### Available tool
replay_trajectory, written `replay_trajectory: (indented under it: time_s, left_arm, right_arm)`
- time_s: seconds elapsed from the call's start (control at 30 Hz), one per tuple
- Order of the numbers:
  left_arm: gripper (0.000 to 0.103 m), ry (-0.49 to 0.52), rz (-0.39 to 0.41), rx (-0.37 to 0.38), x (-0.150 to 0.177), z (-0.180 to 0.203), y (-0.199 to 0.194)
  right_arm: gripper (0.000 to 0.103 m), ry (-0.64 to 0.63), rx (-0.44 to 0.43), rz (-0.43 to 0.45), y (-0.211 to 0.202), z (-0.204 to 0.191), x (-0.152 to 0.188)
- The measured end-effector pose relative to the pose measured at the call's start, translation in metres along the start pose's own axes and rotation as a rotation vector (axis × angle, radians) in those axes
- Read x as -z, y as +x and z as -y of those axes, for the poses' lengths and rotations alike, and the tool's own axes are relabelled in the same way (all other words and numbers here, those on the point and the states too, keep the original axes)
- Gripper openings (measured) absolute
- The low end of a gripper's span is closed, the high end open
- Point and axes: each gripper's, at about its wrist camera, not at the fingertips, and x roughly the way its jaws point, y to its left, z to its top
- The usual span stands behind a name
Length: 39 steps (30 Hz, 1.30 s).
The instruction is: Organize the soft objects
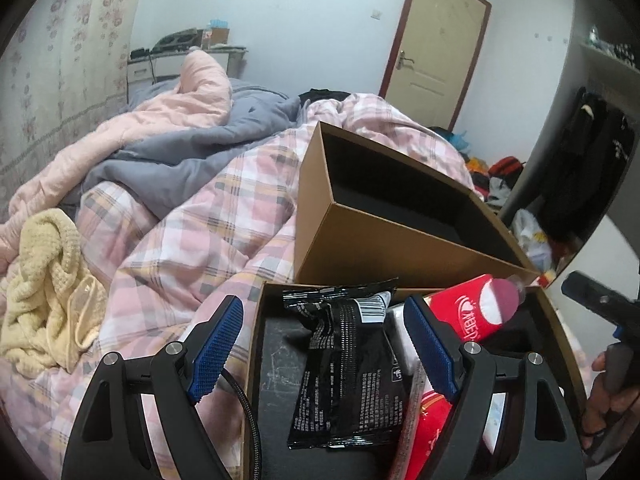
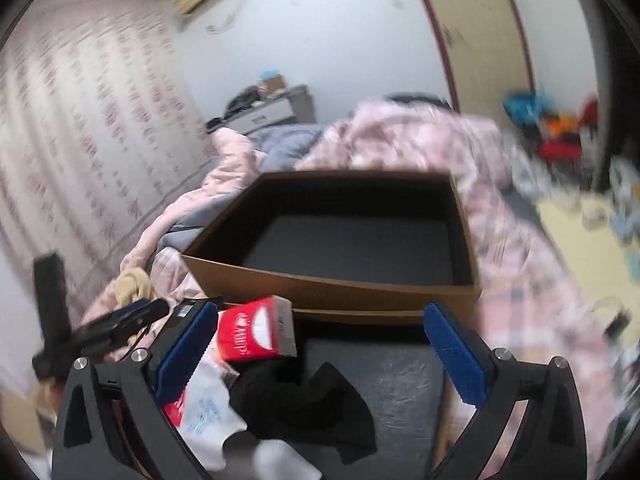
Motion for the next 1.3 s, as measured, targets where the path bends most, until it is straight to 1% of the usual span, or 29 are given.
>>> replay_trajectory:
  time_s: [0.03, 0.1, 0.2, 0.27, 0.43, 0.53, 0.57, 0.63, 0.73, 0.8, 0.87, 0.93, 1.1, 1.2, 1.3]
  left_arm:
    - [0.080, 0.003, 0.005, 0.001, 0.000, 0.001, -0.001]
    - [0.080, 0.001, 0.016, 0.007, 0.000, 0.000, -0.002]
    - [0.080, -0.014, 0.015, 0.011, -0.001, -0.006, 0.000]
    - [0.080, -0.035, 0.005, 0.032, -0.002, -0.011, 0.002]
    - [0.080, -0.137, -0.004, 0.086, -0.006, -0.030, 0.004]
    - [0.080, -0.223, -0.014, 0.132, -0.006, -0.044, 0.006]
    - [0.080, -0.260, -0.013, 0.128, -0.006, -0.050, 0.006]
    - [0.080, -0.301, -0.011, 0.120, -0.005, -0.056, 0.007]
    - [0.080, -0.320, -0.021, 0.115, -0.005, -0.058, 0.009]
    - [0.080, -0.309, -0.016, 0.098, -0.005, -0.056, 0.008]
    - [0.080, -0.279, 0.010, 0.067, -0.005, -0.051, 0.004]
    - [0.080, -0.225, 0.042, 0.025, -0.004, -0.040, -0.001]
    - [0.080, -0.089, 0.013, -0.017, -0.003, -0.017, 0.003]
    - [0.080, -0.026, 0.014, -0.040, 0.000, -0.006, 0.003]
    - [0.080, 0.067, 0.008, -0.068, 0.004, 0.010, 0.005]
  right_arm:
    - [0.102, 0.006, 0.039, -0.015, 0.003, 0.002, 0.002]
    - [0.102, -0.001, 0.079, -0.017, 0.003, 0.002, 0.005]
    - [0.102, -0.031, 0.105, 0.018, -0.002, -0.005, 0.010]
    - [0.102, -0.047, 0.128, 0.019, -0.003, -0.008, 0.012]
    - [0.102, -0.072, 0.168, 0.004, 0.004, -0.011, 0.012]
    - [0.102, -0.050, 0.201, 0.023, 0.002, -0.005, 0.012]
    - [0.102, -0.036, 0.202, 0.025, 0.002, -0.002, 0.012]
    - [0.102, 0.003, 0.197, 0.032, -0.001, 0.005, 0.012]
    - [0.102, 0.041, 0.196, 0.047, -0.005, 0.011, 0.012]
    - [0.102, 0.055, 0.204, 0.058, -0.006, 0.013, 0.012]
    - [0.102, 0.059, 0.227, 0.056, -0.006, 0.013, 0.012]
    - [0.102, 0.052, 0.258, 0.050, -0.003, 0.011, 0.012]
    - [0.102, 0.022, 0.283, 0.040, 0.000, 0.008, 0.012]
    - [0.102, 0.013, 0.286, 0.036, 0.001, 0.007, 0.012]
    - [0.102, 0.014, 0.287, 0.031, 0.001, 0.008, 0.012]
